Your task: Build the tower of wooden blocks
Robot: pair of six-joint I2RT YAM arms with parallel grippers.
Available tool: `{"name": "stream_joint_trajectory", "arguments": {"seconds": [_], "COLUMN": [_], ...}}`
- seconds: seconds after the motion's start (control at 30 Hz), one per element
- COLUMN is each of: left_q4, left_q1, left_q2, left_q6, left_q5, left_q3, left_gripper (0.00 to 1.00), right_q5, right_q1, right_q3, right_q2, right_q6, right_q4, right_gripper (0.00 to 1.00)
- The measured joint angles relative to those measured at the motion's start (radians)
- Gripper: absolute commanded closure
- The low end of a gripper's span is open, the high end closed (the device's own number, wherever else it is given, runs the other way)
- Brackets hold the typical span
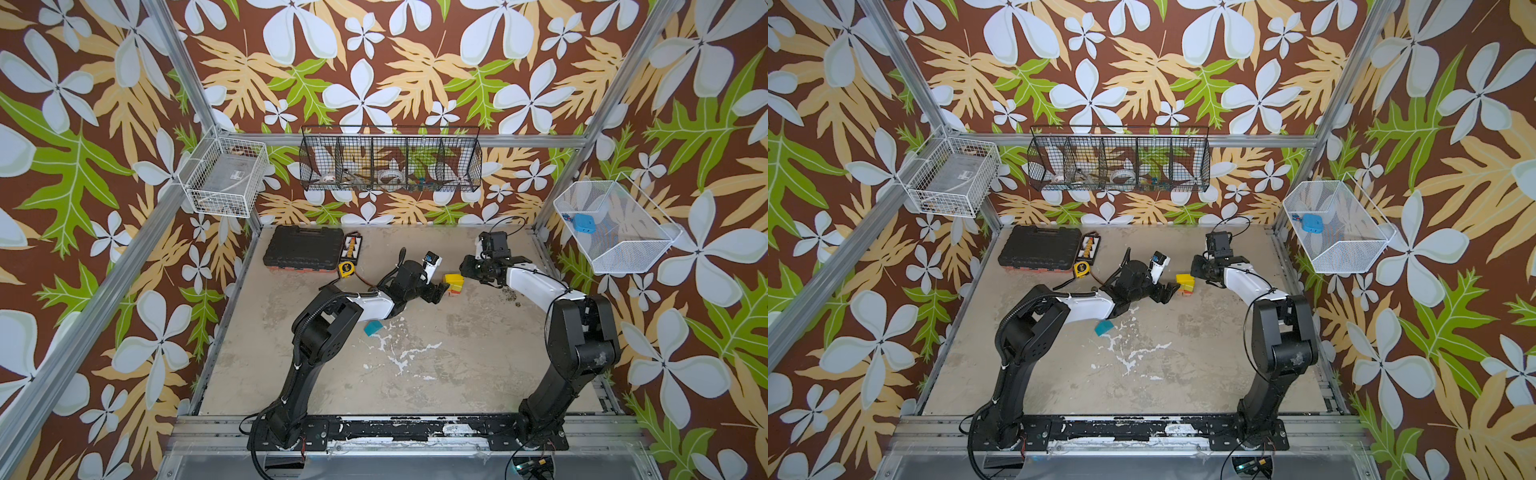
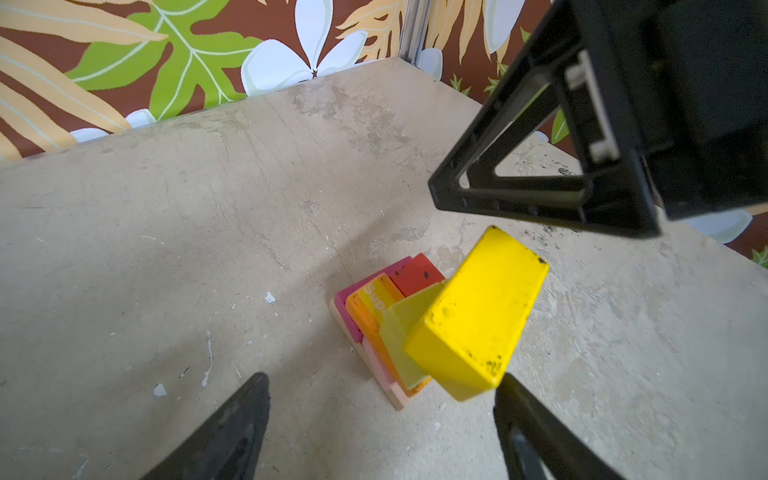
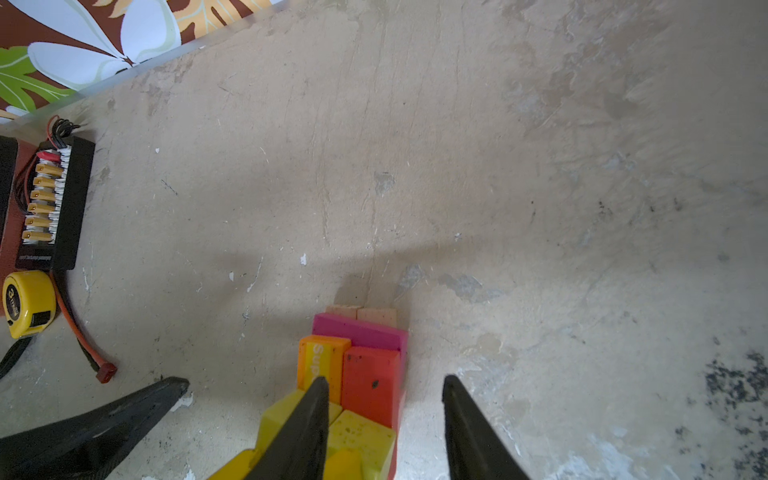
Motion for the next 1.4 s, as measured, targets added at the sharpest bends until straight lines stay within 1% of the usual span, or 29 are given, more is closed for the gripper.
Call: {"name": "stream_joint_trajectory", "arguments": {"seconds": [0.27, 0.9, 1.23, 1.4], "left_q4": [-0.016, -0.034, -0.052, -0.06], "left_q1": [0.0, 0.0, 0.0, 0.0], "left_q2": [0.017, 0.028, 0.033, 0.043], "left_q6": [0.0, 0.003, 0.007, 0.008], "left_q5": [-0.023, -0.035, -0.022, -0.003], "left_q3": [0.024, 0.046, 0.067, 0.084], "left_gripper": [0.15, 0.15, 0.28, 0.3], "right_q5": [0.002, 0.023, 0.027, 0.027], "right_q1": [0.0, 0.0, 0.0, 0.0], "right_q3": [-0.003, -0.01, -0.016, -0.02], "right_q2": [-0.006, -0.017, -0.024, -0.028], "right_q6": [0.0, 0.0, 0.001, 0.001], "right_q4": [-0.003, -0.008, -0.01, -0.011], "right_gripper": [0.56, 0.57, 0.57, 0.57]}}
